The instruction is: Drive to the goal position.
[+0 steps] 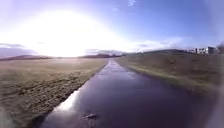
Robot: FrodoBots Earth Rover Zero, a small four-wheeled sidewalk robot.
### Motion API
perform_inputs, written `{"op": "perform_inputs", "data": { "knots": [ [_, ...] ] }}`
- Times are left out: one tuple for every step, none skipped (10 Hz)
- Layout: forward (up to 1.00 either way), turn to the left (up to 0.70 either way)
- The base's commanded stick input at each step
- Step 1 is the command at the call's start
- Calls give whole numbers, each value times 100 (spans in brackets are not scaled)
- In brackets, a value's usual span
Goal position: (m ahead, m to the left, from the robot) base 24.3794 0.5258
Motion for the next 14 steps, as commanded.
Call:
{"op": "perform_inputs", "data": {
  "knots": [
    [100, 0],
    [100, 0],
    [100, 0],
    [100, 0],
    [100, 0],
    [100, 0],
    [100, 0],
    [100, 0],
    [100, 0],
    [100, 0],
    [100, 0],
    [100, 0],
    [100, 0],
    [100, 0]
  ]
}}
